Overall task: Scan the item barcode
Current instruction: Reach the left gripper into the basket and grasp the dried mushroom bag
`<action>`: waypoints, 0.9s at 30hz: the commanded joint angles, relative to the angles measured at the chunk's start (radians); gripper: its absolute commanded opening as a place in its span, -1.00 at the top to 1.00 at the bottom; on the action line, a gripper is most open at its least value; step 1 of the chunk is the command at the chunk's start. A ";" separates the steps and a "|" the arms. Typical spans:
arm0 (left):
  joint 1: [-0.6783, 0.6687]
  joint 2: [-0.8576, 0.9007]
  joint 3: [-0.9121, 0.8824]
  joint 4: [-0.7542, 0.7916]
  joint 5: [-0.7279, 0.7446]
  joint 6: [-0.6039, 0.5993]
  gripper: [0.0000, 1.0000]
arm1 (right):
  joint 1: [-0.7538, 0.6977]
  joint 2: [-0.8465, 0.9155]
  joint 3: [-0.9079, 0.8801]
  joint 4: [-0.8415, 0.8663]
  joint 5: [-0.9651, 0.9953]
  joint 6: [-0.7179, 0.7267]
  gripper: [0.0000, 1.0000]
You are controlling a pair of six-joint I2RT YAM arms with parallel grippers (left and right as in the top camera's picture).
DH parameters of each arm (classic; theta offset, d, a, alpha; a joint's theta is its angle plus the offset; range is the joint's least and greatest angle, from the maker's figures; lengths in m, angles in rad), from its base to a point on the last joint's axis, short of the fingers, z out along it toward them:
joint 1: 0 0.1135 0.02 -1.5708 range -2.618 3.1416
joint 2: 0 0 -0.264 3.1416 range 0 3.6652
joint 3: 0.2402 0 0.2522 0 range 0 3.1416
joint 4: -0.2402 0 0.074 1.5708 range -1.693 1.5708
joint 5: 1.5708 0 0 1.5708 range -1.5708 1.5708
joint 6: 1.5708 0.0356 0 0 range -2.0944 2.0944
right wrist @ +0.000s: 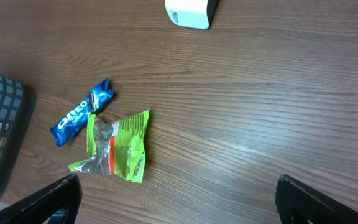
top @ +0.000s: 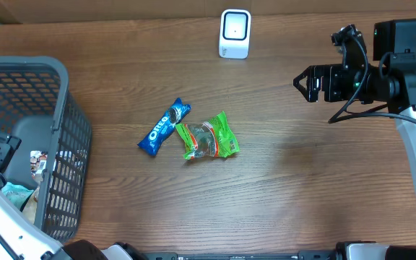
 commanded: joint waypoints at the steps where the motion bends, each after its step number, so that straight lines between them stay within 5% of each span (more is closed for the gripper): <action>1: 0.032 -0.005 -0.174 0.106 0.049 -0.042 -1.00 | 0.003 -0.002 0.018 0.007 -0.001 0.003 -1.00; 14: 0.030 0.037 -0.777 0.762 0.090 -0.087 -0.99 | 0.003 -0.002 0.018 0.007 -0.001 0.003 -1.00; 20: 0.030 0.117 -0.861 0.883 0.132 -0.085 -0.94 | 0.003 -0.002 0.018 0.007 -0.001 0.003 -1.00; 22: 0.030 0.137 -0.861 0.882 0.132 -0.085 -0.56 | 0.003 -0.002 0.018 0.006 -0.001 0.003 -1.00; 24: 0.030 0.144 -0.861 0.878 0.141 -0.085 0.32 | 0.003 -0.002 0.018 0.006 -0.001 0.003 -1.00; 27: 0.030 0.144 -0.860 0.878 0.172 -0.085 0.69 | 0.003 -0.002 0.018 0.006 -0.001 0.003 -1.00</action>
